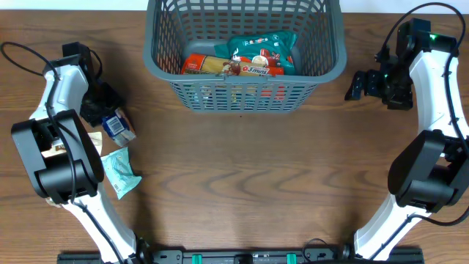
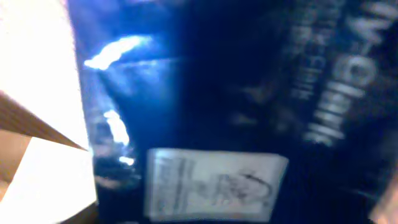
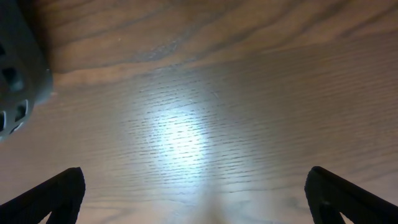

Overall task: Pack container
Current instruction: 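Carry the blue box into the basket and open the left gripper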

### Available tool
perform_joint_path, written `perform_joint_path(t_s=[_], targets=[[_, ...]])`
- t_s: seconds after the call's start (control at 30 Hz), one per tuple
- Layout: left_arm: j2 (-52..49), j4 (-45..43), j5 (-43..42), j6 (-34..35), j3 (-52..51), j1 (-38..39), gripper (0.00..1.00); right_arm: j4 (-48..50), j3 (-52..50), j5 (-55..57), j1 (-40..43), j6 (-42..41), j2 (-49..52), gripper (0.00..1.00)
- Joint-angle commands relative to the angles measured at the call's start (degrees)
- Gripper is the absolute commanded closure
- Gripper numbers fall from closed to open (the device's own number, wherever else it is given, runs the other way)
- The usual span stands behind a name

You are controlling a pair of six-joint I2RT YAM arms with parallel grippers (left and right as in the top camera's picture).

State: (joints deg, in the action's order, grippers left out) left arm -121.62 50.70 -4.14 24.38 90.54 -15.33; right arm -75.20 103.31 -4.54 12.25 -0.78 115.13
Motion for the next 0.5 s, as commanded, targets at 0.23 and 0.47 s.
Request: perform_joint_path(t_s=[0.23, 0.47], targets=[[0.3, 4.0, 0.3, -0.3, 1.6, -0.2, 0.94, -0.4, 0.0, -0.4, -0.3, 1.1, -0.6, 0.01], [8.3, 10.5, -3.3, -3.0, 7.9, -0.2, 0.94, -0.5, 0.0, -0.4, -0.3, 1.1, -0.6, 0.01]])
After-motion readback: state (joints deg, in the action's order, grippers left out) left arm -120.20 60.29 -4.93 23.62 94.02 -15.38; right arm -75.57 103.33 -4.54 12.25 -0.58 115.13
